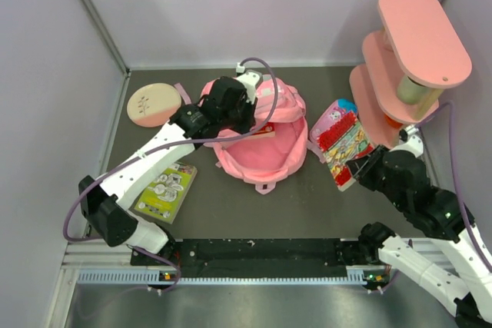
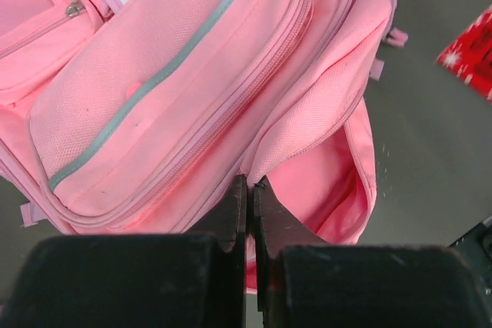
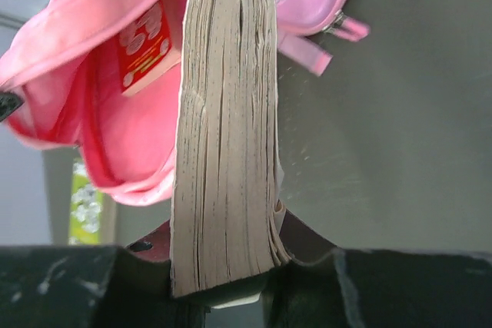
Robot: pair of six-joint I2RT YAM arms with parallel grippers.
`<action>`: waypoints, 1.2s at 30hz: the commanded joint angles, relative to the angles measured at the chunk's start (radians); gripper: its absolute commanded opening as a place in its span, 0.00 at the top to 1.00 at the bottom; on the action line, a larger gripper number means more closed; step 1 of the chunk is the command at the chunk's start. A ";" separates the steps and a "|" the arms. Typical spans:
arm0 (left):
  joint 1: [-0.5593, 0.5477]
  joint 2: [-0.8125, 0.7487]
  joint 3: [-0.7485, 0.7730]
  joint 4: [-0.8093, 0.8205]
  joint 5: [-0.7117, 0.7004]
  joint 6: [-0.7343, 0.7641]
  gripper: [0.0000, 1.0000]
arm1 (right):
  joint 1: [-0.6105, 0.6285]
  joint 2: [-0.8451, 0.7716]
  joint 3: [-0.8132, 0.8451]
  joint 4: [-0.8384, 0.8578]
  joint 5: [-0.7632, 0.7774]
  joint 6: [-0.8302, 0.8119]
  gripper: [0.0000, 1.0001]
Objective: Pack the student bag
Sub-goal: Place the book in the student bag.
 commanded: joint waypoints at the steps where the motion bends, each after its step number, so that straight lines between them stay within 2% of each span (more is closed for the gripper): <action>1: 0.007 -0.042 0.079 0.162 -0.051 -0.075 1.00 | -0.007 -0.065 -0.058 0.157 -0.181 0.135 1.00; 5: 0.006 -0.073 0.051 0.219 -0.011 -0.084 1.00 | -0.007 -0.117 -0.241 0.393 -0.383 0.267 1.00; 11: 0.006 -0.117 -0.015 0.294 0.020 -0.098 1.00 | -0.006 -0.068 -0.420 0.747 -0.517 0.413 1.00; 17: 0.007 -0.142 -0.062 0.331 0.066 -0.104 1.00 | -0.006 0.054 -0.416 0.879 -0.540 0.427 1.00; 21: 0.006 -0.159 -0.094 0.357 0.094 -0.112 1.00 | -0.007 0.151 -0.445 1.065 -0.558 0.472 1.00; 28: 0.004 -0.167 -0.102 0.365 0.123 -0.134 1.00 | -0.003 0.308 -0.456 1.250 -0.468 0.513 1.00; 31: 0.005 -0.170 -0.104 0.376 0.124 -0.141 1.00 | -0.003 0.391 -0.416 1.252 -0.437 0.515 1.00; 36: 0.004 -0.176 -0.107 0.377 0.118 -0.143 1.00 | 0.016 0.532 -0.390 1.357 -0.390 0.521 1.00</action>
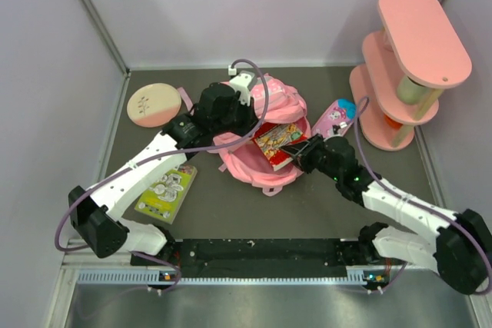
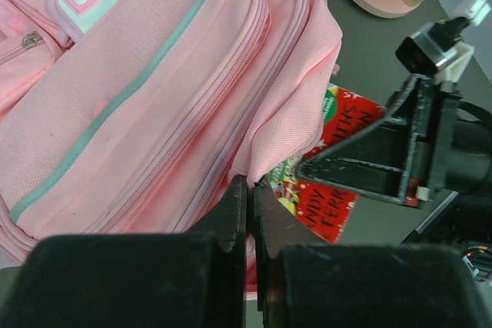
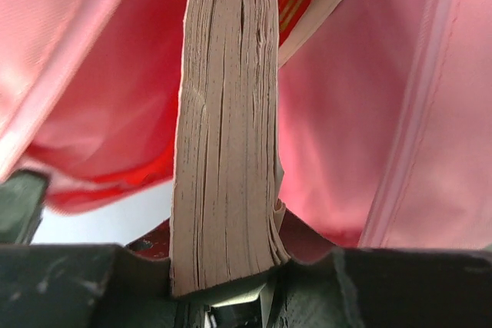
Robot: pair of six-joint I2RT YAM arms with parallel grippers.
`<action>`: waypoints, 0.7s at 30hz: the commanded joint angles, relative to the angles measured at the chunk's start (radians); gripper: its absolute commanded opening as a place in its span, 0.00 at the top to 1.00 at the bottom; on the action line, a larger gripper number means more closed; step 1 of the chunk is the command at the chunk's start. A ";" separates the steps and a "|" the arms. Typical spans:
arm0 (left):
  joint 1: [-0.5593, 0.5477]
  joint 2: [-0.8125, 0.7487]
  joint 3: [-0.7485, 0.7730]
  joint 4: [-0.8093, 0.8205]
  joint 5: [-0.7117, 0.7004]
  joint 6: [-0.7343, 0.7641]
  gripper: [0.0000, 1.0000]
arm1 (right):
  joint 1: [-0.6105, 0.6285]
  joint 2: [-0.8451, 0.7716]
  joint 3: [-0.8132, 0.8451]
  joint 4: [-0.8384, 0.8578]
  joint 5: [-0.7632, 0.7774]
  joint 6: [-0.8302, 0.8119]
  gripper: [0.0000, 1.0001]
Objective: Pack the student bag
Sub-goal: Place the book in the student bag.
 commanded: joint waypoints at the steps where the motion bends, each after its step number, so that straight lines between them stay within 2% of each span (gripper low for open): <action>1: -0.003 -0.075 0.018 0.186 0.028 -0.032 1.00 | 0.017 0.115 0.089 0.216 0.099 0.013 1.00; 9: -0.001 -0.085 0.014 0.194 0.038 -0.018 1.00 | 0.034 0.399 0.157 0.504 0.150 0.050 1.00; 13: -0.001 -0.088 0.011 0.189 0.048 -0.008 1.00 | 0.043 0.525 0.217 0.519 0.165 0.079 1.00; 16: -0.003 -0.088 0.008 0.185 0.055 -0.008 1.00 | 0.049 0.626 0.238 0.595 0.189 0.096 1.00; 18: -0.001 -0.085 0.002 0.185 0.051 -0.008 1.00 | 0.049 0.676 0.252 0.607 0.177 0.109 0.94; 19: 0.000 -0.083 0.002 0.182 0.051 -0.008 1.00 | 0.057 0.684 0.245 0.622 0.183 0.107 0.83; 21: -0.001 -0.083 0.000 0.178 0.049 -0.006 1.00 | 0.060 0.690 0.209 0.616 0.195 0.121 0.70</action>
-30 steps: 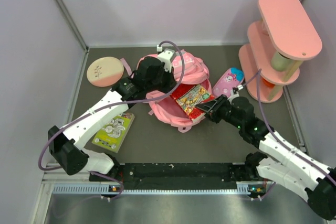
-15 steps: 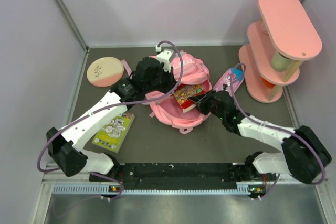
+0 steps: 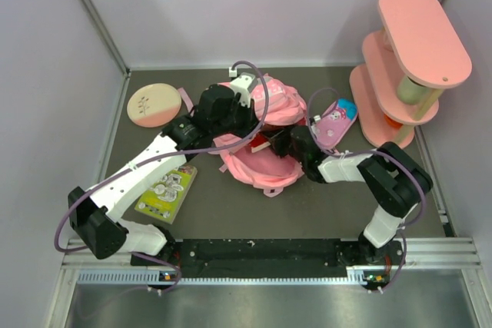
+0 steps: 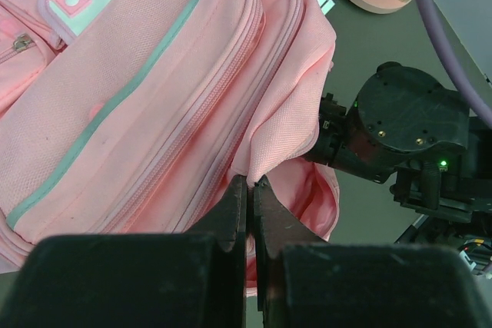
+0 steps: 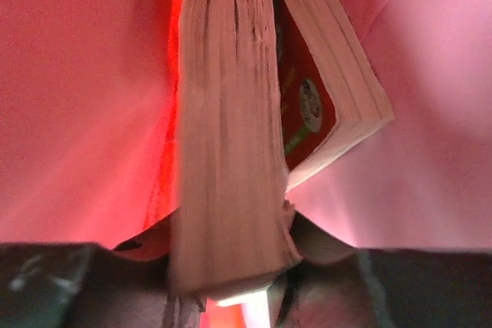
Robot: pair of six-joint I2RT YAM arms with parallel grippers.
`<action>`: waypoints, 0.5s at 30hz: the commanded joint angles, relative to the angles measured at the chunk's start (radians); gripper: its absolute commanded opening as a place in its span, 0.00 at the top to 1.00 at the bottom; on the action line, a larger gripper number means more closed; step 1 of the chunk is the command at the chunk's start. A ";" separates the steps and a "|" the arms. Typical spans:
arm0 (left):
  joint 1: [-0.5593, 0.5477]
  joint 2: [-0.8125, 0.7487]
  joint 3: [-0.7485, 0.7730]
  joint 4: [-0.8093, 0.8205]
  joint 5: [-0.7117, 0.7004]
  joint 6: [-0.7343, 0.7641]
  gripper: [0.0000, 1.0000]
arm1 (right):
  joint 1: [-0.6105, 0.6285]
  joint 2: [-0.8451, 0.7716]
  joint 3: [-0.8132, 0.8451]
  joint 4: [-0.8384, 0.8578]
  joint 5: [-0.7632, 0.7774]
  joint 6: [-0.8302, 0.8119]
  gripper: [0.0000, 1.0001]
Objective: Pack the student bag
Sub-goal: Place the book in the student bag.
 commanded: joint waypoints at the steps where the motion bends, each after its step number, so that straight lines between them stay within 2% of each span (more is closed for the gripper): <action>1: -0.002 -0.074 0.016 0.159 0.027 -0.008 1.00 | 0.019 0.013 -0.004 0.160 0.038 0.039 0.57; 2: 0.000 -0.074 0.010 0.159 0.026 -0.008 1.00 | 0.019 0.010 -0.019 0.163 0.038 0.039 0.49; 6: -0.002 -0.071 0.000 0.165 0.032 -0.016 1.00 | 0.019 -0.013 -0.054 0.134 -0.019 0.013 0.43; 9: 0.000 -0.074 -0.013 0.168 0.032 -0.019 1.00 | 0.019 -0.049 -0.086 0.097 -0.041 0.007 0.32; 15: -0.002 -0.080 -0.033 0.168 0.017 -0.013 1.00 | 0.019 -0.132 -0.142 0.002 -0.042 0.010 0.30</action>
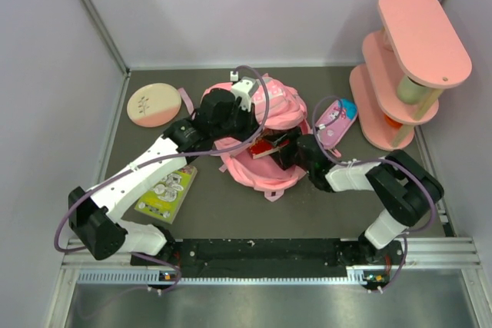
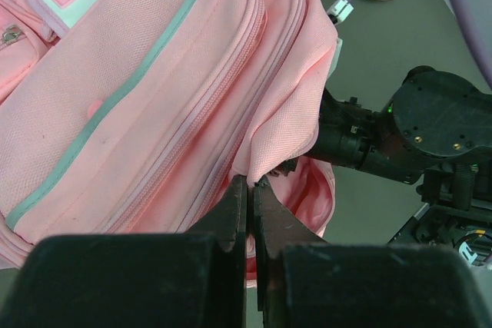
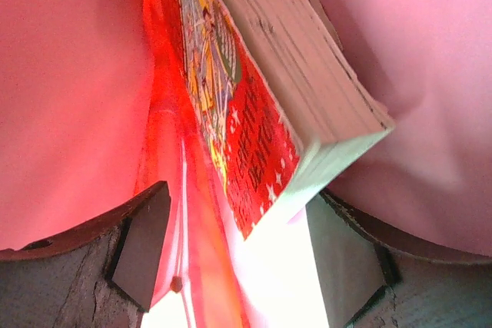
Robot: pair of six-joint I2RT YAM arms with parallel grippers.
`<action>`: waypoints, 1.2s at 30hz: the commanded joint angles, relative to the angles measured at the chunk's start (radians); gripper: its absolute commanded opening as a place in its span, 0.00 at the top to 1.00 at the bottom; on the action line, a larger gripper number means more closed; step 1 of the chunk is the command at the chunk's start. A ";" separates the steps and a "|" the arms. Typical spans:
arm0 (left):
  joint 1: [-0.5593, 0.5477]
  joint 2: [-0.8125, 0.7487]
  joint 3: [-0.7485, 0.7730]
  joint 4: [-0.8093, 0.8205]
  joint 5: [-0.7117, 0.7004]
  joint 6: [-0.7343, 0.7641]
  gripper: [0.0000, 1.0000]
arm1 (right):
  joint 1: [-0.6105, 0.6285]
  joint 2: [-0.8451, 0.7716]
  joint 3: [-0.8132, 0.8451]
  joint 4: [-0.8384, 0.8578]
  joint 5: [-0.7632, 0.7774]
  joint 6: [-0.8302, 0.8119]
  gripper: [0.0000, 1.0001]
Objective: Pack the student bag
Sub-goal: Place the book in the student bag.
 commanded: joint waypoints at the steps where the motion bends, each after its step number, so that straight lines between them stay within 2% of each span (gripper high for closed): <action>1: -0.001 -0.073 0.007 0.153 0.005 -0.013 1.00 | 0.011 -0.082 -0.021 -0.036 -0.017 -0.014 0.31; 4: -0.001 -0.073 0.000 0.154 0.010 -0.015 1.00 | 0.010 -0.070 -0.020 -0.016 -0.025 -0.017 0.43; 5: -0.001 -0.074 0.000 0.154 0.013 -0.015 1.00 | 0.008 -0.060 -0.014 0.000 -0.028 -0.014 0.53; 6: -0.001 -0.074 -0.001 0.154 0.016 -0.015 1.00 | 0.005 -0.025 -0.009 0.017 -0.044 -0.008 0.75; 7: -0.001 -0.074 -0.003 0.156 0.018 -0.015 1.00 | -0.001 -0.008 -0.001 0.057 -0.055 -0.001 0.86; 9: 0.001 -0.076 -0.007 0.154 0.024 -0.012 1.00 | -0.004 0.038 0.011 0.114 -0.068 0.014 1.00; 12: -0.001 -0.076 -0.010 0.150 0.033 -0.009 1.00 | -0.005 0.067 0.031 0.203 -0.028 0.022 1.00; 18: -0.001 -0.070 -0.018 0.151 0.057 -0.018 1.00 | -0.012 0.128 0.167 0.183 0.038 0.031 1.00; 25: -0.001 -0.082 -0.036 0.150 0.044 -0.016 1.00 | -0.013 0.254 0.246 0.205 0.110 0.066 1.00; 29: 0.001 -0.087 -0.038 0.142 0.030 -0.015 1.00 | -0.012 0.248 0.200 0.194 0.113 0.048 0.85; 30: 0.001 -0.088 -0.042 0.144 0.027 -0.013 1.00 | -0.013 0.231 0.189 0.171 0.112 0.048 0.71; 31: 0.001 -0.087 -0.043 0.147 0.024 -0.015 1.00 | -0.013 0.224 0.175 0.175 0.109 0.046 0.69; 34: 0.001 -0.081 -0.044 0.147 0.018 -0.016 1.00 | -0.013 0.195 0.128 0.195 0.078 0.011 0.52; 35: 0.002 -0.079 -0.044 0.148 0.016 -0.016 1.00 | -0.013 0.185 0.120 0.194 0.061 0.003 0.44; 36: 0.001 -0.079 -0.046 0.145 0.015 -0.019 1.00 | -0.013 0.158 0.111 0.191 0.054 -0.004 0.41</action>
